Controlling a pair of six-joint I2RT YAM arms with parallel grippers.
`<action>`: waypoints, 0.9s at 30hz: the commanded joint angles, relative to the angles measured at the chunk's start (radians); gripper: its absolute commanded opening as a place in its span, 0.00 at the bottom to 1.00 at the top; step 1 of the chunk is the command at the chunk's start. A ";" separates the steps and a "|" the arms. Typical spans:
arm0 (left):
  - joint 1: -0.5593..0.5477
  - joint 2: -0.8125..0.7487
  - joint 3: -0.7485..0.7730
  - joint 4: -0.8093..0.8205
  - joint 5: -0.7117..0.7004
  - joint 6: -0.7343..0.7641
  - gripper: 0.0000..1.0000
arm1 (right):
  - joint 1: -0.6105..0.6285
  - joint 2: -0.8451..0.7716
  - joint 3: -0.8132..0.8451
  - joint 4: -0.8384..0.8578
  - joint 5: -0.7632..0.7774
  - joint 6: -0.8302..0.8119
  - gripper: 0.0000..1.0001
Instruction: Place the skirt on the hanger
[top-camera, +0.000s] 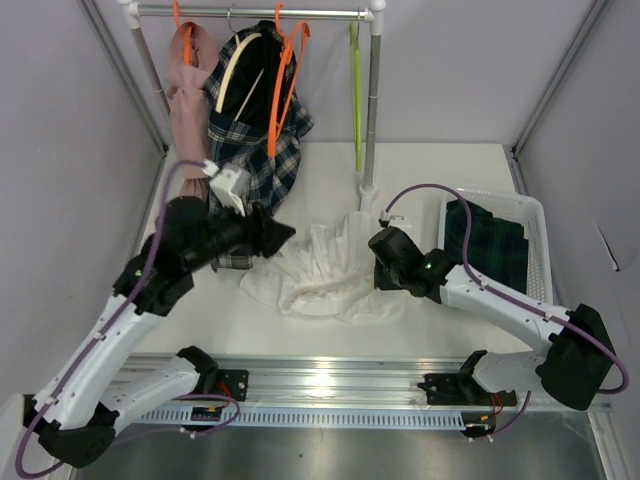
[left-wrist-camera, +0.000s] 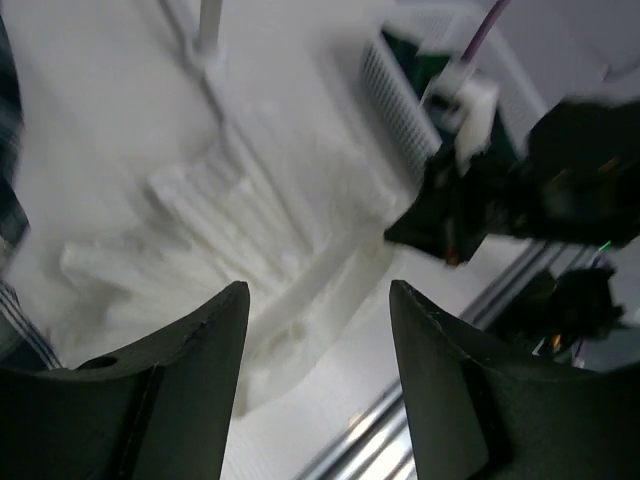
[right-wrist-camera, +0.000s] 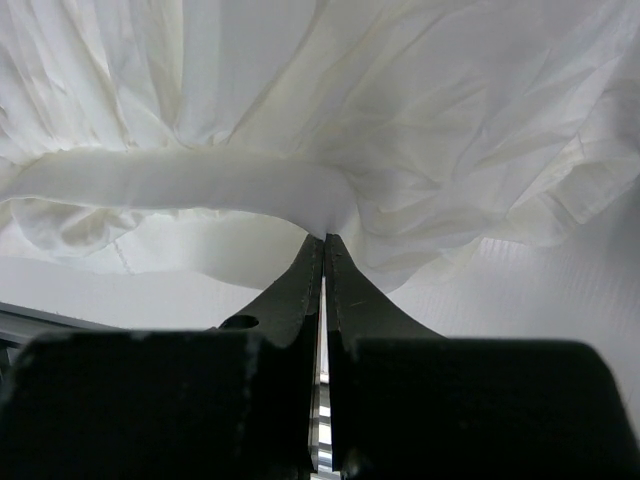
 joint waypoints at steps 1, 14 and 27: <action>-0.004 0.035 0.234 0.089 -0.077 0.052 0.64 | 0.005 0.005 0.038 0.029 0.021 0.014 0.00; 0.165 0.762 1.278 -0.116 -0.160 0.156 0.67 | 0.011 0.005 0.036 0.023 0.014 0.005 0.00; 0.180 0.955 1.388 -0.074 -0.254 0.242 0.68 | 0.007 0.011 0.039 0.025 0.017 -0.012 0.00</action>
